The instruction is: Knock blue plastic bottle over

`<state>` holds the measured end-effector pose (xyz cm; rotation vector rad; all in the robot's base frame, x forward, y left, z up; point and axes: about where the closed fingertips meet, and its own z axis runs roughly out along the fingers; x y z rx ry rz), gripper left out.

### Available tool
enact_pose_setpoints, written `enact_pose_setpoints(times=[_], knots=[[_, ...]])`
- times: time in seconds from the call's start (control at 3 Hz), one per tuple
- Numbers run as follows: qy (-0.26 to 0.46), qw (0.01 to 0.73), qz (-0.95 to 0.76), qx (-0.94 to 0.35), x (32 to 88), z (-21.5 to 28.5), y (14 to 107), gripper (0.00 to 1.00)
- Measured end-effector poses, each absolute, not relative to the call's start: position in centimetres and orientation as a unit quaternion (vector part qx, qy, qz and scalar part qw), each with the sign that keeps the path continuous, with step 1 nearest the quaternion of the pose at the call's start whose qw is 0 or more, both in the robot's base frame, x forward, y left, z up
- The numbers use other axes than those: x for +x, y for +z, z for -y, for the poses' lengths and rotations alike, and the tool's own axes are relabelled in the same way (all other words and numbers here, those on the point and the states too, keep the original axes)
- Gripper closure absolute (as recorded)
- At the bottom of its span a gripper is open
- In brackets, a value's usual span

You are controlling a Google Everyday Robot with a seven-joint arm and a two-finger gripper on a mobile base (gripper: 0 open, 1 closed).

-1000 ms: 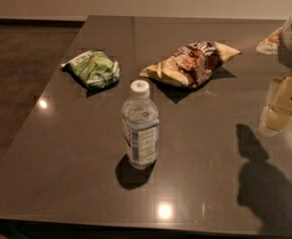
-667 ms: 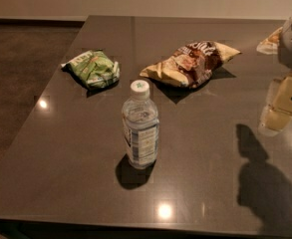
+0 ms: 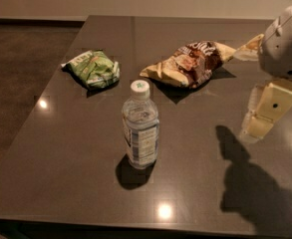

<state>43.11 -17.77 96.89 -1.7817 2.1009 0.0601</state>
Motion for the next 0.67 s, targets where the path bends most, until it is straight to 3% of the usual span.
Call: enact_pose_setpoints(times=[0.67], knots=[[0.134, 0.246, -0.697, -0.660, 41.5, 10.5, 95.7, 0.00]])
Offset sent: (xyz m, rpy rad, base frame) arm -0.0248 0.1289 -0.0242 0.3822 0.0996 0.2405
